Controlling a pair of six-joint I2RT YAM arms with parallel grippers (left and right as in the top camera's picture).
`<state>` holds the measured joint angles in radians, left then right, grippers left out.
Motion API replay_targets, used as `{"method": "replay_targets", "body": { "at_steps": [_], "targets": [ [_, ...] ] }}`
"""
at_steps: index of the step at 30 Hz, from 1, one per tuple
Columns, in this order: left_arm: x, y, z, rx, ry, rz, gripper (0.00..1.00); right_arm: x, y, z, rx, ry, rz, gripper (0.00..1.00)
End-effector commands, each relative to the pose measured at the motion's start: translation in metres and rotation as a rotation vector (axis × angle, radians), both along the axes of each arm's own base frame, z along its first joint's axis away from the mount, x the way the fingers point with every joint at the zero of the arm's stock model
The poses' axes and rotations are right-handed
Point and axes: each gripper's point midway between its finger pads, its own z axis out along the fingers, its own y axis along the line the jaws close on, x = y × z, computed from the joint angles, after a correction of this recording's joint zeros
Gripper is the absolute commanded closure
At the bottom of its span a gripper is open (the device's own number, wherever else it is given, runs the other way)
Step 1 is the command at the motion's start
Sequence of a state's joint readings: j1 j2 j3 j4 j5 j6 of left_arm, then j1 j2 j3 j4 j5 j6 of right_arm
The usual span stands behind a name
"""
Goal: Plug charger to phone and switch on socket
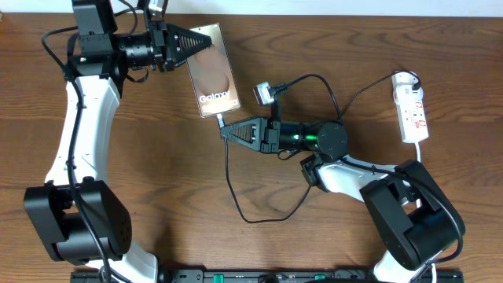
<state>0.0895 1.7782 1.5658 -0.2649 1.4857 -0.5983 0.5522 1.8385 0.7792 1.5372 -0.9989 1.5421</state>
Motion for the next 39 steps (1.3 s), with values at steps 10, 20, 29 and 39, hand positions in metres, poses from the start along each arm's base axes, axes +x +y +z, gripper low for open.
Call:
{"method": "replay_targets", "body": {
  "at_steps": [10,20,29,39],
  "targets": [
    [-0.009,-0.003,0.016,-0.010,-0.057,-0.033,0.93,0.012,-0.012,0.015,0.038,-0.038,-0.045,0.99],
    [-0.009,-0.003,0.016,-0.010,-0.057,-0.032,0.93,0.014,-0.011,0.017,0.045,-0.036,-0.055,0.99],
    [-0.009,-0.003,0.016,-0.010,-0.056,-0.033,0.93,0.015,-0.010,0.021,0.051,-0.046,-0.054,0.99],
    [-0.009,-0.003,0.016,-0.010,-0.056,-0.033,0.93,0.016,-0.009,0.027,0.062,-0.063,-0.053,0.99]
  ]
}}
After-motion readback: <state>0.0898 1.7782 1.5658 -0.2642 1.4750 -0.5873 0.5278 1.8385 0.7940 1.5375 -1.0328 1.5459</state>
